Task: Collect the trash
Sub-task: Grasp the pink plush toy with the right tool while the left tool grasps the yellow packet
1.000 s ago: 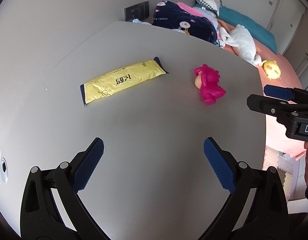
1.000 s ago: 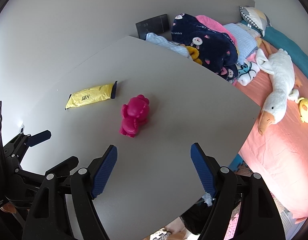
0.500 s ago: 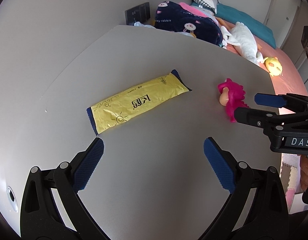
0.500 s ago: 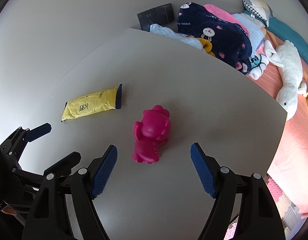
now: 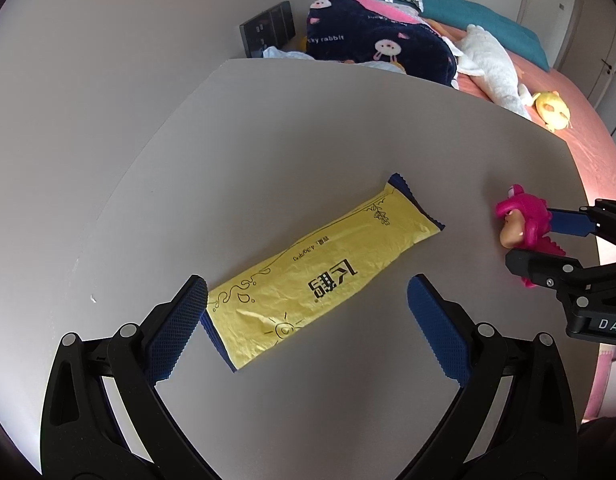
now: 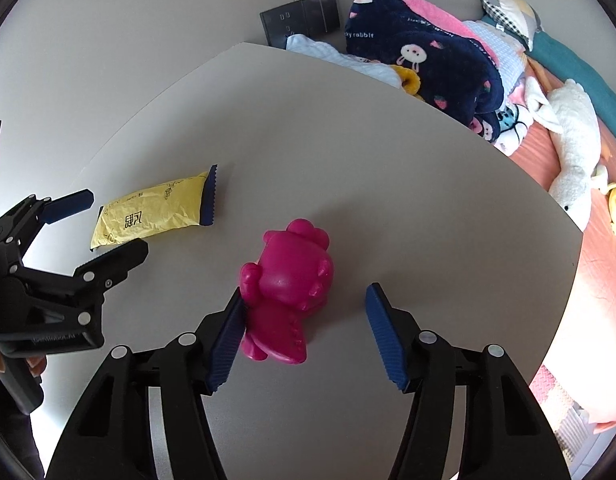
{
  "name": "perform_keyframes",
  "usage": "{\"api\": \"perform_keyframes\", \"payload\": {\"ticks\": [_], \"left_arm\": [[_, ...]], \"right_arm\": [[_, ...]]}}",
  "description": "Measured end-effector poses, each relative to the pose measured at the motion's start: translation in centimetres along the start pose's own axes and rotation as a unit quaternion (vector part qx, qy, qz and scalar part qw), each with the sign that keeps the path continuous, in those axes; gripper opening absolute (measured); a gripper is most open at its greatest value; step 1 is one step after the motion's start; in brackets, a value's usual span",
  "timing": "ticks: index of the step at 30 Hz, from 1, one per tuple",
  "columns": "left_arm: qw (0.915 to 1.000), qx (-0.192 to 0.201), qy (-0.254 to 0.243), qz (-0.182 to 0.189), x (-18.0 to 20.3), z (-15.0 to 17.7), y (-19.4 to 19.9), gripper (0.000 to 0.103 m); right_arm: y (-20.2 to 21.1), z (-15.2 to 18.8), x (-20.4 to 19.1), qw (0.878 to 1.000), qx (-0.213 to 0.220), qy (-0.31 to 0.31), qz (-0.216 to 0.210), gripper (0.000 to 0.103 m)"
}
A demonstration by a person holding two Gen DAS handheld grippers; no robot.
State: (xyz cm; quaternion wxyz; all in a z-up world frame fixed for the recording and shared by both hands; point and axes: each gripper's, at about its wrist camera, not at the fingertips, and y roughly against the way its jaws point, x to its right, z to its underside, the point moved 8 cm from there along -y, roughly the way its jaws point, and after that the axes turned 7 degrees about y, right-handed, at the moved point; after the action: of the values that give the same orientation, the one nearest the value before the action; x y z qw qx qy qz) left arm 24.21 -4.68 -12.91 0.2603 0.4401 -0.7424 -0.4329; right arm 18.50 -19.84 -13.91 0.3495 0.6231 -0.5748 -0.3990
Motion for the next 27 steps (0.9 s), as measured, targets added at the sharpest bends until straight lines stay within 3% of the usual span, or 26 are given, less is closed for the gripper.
{"api": "perform_keyframes", "payload": {"ticks": [6, 16, 24, 27], "left_arm": [[0.9999, -0.012, 0.003, 0.007, -0.9, -0.4, -1.3, 0.092], [0.9995, -0.024, 0.003, 0.023, -0.4, 0.0, -1.3, 0.059], [0.9956, -0.027, 0.074, 0.05, 0.2, 0.8, 0.0, 0.025], [0.9934, -0.02, 0.097, 0.058, 0.5, 1.2, 0.6, 0.021]], "right_arm": [[0.0, 0.1, 0.0, 1.0, -0.004, 0.01, 0.004, 0.035], [0.2, 0.6, 0.0, 1.0, -0.013, 0.004, -0.002, 0.035], [1.5, 1.2, 0.0, 1.0, -0.007, -0.01, -0.023, 0.035], [2.2, 1.4, 0.0, 1.0, 0.0, -0.007, -0.025, 0.035]]}}
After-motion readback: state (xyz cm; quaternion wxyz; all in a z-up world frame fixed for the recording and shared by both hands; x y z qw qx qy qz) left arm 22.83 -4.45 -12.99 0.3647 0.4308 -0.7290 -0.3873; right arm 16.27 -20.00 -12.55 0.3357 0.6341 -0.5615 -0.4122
